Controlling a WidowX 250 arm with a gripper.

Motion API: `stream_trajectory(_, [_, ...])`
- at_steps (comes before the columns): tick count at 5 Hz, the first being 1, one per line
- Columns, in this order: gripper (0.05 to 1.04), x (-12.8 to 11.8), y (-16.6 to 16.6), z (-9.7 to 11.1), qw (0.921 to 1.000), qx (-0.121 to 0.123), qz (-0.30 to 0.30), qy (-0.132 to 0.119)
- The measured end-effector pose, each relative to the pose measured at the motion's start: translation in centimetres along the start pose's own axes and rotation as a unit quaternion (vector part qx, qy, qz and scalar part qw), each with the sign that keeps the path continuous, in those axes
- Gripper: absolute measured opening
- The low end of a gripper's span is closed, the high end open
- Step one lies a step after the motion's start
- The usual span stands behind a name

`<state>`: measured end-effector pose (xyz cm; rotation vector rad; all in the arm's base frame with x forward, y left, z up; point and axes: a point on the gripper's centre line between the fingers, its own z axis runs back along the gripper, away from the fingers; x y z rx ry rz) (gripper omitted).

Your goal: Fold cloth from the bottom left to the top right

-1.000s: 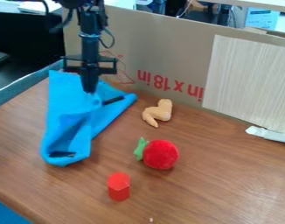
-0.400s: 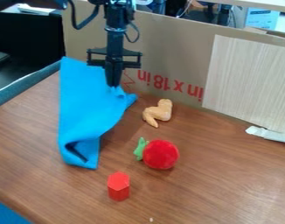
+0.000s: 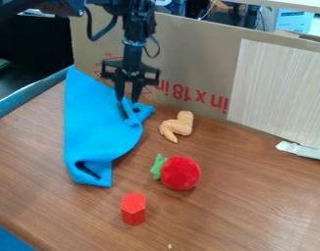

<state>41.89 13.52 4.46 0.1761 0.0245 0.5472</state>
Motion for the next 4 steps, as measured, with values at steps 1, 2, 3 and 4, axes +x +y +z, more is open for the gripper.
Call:
stream_trajectory(1, [0.785,-0.2,0.0,-0.1,0.9998,-0.003,-0.02,-0.008])
stream_trajectory(2, [0.997,0.4,0.4,2.2,0.9971,-0.006,-0.059,-0.048])
stream_trajectory(3, [1.003,0.3,1.1,4.4,0.9871,-0.001,-0.132,-0.09])
stream_trajectory(4, [1.0,-0.5,2.7,7.4,0.9675,0.023,-0.21,-0.139])
